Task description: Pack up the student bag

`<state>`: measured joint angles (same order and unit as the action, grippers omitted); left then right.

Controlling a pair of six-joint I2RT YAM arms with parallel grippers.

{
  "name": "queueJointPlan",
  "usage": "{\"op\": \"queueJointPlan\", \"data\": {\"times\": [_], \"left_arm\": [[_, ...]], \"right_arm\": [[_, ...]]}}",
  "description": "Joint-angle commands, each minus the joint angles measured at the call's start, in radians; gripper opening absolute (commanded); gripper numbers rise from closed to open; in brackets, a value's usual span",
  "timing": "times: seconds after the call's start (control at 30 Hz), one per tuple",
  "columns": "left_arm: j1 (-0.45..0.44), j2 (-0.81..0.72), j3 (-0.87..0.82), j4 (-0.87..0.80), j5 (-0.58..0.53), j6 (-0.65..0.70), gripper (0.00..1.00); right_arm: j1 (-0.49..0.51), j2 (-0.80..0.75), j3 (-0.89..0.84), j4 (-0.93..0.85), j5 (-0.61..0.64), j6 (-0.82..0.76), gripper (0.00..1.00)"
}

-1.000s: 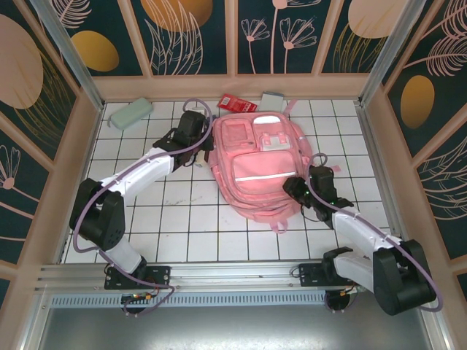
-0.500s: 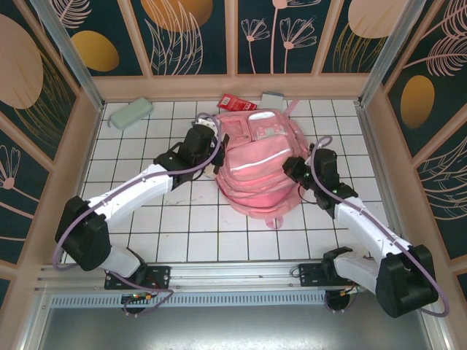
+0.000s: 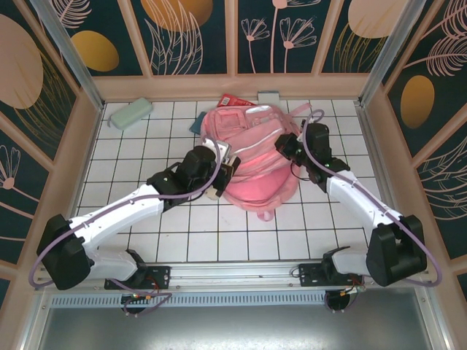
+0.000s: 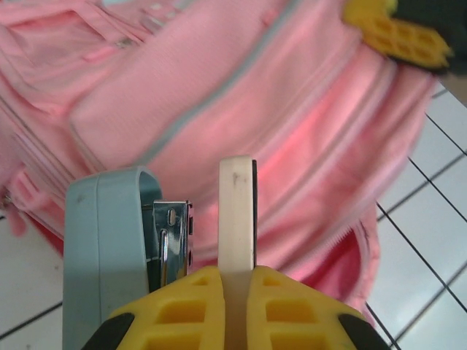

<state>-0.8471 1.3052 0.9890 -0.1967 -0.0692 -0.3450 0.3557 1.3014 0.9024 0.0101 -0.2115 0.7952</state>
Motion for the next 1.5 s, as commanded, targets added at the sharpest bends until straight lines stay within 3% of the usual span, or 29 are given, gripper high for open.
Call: {"op": "queueJointPlan", "data": {"times": [0.0,0.23,0.47,0.73,1.03,1.47], "left_arm": [[-0.036,-0.053,-0.01,0.017,0.028,0.001,0.0],[-0.128,-0.028,-0.036,0.037,0.042,0.006,0.0],[-0.15,0.103,0.017,0.081,0.056,0.073,0.0],[-0.148,0.306,0.179,0.095,-0.122,0.249,0.0],[-0.127,0.5,0.339,0.101,-0.199,0.466,0.0],[-0.106,0.621,0.261,0.365,-0.355,0.679,0.0]], "right_arm": [[0.008,0.029,0.086,0.118,0.004,-0.008,0.0],[0.014,0.08,0.18,0.112,0.001,0.018,0.0],[0.023,0.091,0.208,0.099,-0.024,0.033,0.0],[0.029,0.047,0.155,0.114,-0.061,0.055,0.0],[0.028,-0.013,0.105,0.108,-0.114,0.054,0.0],[-0.014,-0.036,0.051,0.142,-0.198,0.086,0.0]]}}
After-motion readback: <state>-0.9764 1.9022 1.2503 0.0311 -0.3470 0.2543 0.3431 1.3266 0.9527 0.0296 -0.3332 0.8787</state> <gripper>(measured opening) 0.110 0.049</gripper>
